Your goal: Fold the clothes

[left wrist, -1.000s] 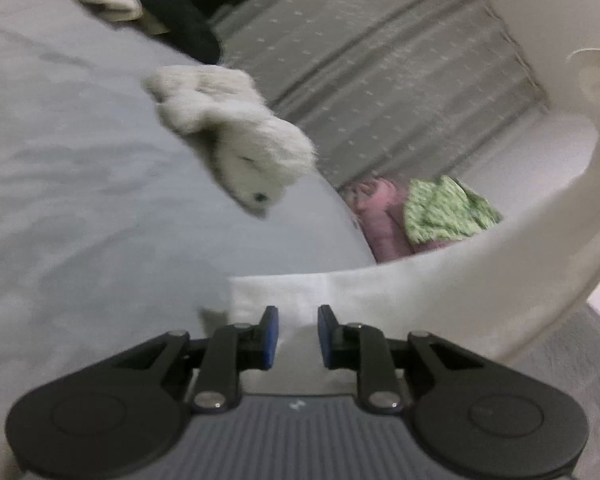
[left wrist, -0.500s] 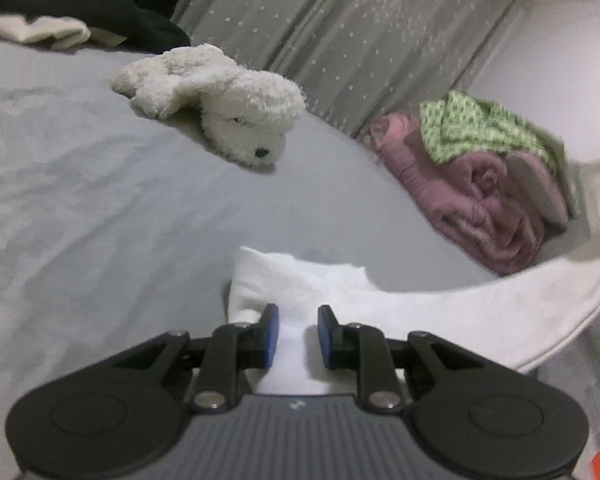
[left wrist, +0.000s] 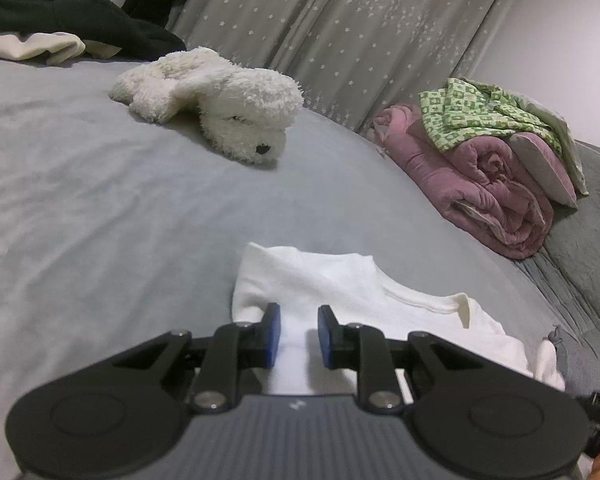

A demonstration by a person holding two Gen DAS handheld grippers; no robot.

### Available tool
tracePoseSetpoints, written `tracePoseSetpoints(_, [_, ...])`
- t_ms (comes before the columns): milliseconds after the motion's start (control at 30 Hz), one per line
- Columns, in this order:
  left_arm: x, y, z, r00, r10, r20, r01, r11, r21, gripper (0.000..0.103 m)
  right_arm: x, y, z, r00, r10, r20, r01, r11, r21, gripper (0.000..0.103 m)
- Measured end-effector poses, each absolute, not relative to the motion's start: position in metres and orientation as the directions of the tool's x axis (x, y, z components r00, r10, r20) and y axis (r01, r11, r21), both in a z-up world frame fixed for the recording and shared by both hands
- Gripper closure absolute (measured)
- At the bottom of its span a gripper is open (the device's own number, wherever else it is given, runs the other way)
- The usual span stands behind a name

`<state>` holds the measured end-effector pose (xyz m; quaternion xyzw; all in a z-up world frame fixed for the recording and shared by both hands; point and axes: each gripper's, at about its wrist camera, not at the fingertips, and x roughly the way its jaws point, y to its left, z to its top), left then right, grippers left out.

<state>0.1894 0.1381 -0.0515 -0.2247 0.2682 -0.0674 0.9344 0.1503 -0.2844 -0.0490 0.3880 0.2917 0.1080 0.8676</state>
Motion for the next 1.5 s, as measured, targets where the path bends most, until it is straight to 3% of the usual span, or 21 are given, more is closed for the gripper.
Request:
tracePoseSetpoints(167, [0.188, 0.145, -0.044, 0.843, -0.255, -0.474, -0.008, 0.874, -0.485, 0.082, 0.136, -0.302, -0.038, 0.807, 0.450, -0.382, 0.005, 0.642, 0.766, 0.082])
tracePoseSetpoints(200, [0.187, 0.146, -0.042, 0.846, -0.253, -0.470, -0.011, 0.872, -0.489, 0.082, 0.136, -0.303, -0.033, 0.808, 0.447, -0.384, -0.003, 0.655, 0.755, 0.077])
tracePoseSetpoints(267, [0.186, 0.145, -0.036, 0.854, -0.246, -0.458, -0.006, 0.876, -0.482, 0.082, 0.135, -0.304, -0.024, 0.821, 0.435, -0.370, -0.023, 0.673, 0.740, 0.052])
tracePoseSetpoints(333, [0.186, 0.142, -0.029, 0.863, -0.246, -0.441, 0.016, 0.887, -0.462, 0.082, 0.132, -0.304, -0.013, 0.841, 0.417, -0.346, -0.043, 0.689, 0.723, 0.052])
tracePoseSetpoints(433, [0.190, 0.132, -0.023, 0.863, -0.257, -0.435, 0.067, 0.912, -0.405, 0.082, 0.134, -0.295, 0.002, 0.866, 0.324, -0.382, -0.021, 0.786, 0.618, 0.052])
tracePoseSetpoints(633, [0.210, 0.131, -0.039, 0.835, -0.194, -0.515, 0.029, 0.950, -0.311, 0.082, 0.156, -0.271, 0.006, 0.838, 0.284, -0.466, -0.033, 0.879, 0.476, 0.052])
tracePoseSetpoints(867, [0.207, 0.128, -0.044, 0.836, -0.176, -0.520, 0.039, 0.964, -0.263, 0.082, 0.178, -0.296, -0.010, 0.820, 0.263, -0.509, 0.120, 0.790, 0.601, 0.052])
tracePoseSetpoints(967, [0.206, 0.132, -0.045, 0.837, -0.187, -0.514, 0.039, 0.957, -0.286, 0.082, 0.186, -0.290, -0.016, 0.755, 0.292, -0.587, 0.126, 0.814, 0.567, 0.052])
tracePoseSetpoints(1033, [0.206, 0.133, -0.046, 0.838, -0.191, -0.512, 0.038, 0.955, -0.294, 0.082, 0.179, -0.285, -0.021, 0.750, 0.264, -0.606, 0.103, 0.859, 0.502, 0.061])
tracePoseSetpoints(1200, [0.206, 0.131, -0.046, 0.840, -0.190, -0.507, 0.037, 0.954, -0.297, 0.082, 0.160, -0.287, -0.030, 0.787, 0.247, -0.565, 0.045, 0.891, 0.452, 0.070])
tracePoseSetpoints(1300, [0.206, 0.131, -0.046, 0.841, -0.193, -0.505, 0.037, 0.952, -0.303, 0.082, 0.159, -0.283, -0.027, 0.801, 0.227, -0.554, 0.029, 0.909, 0.415, 0.085])
tracePoseSetpoints(1500, [0.205, 0.138, -0.048, 0.844, -0.212, -0.492, 0.034, 0.938, -0.345, 0.082, 0.167, -0.265, -0.019, 0.827, 0.180, -0.532, 0.012, 0.941, 0.338, 0.098])
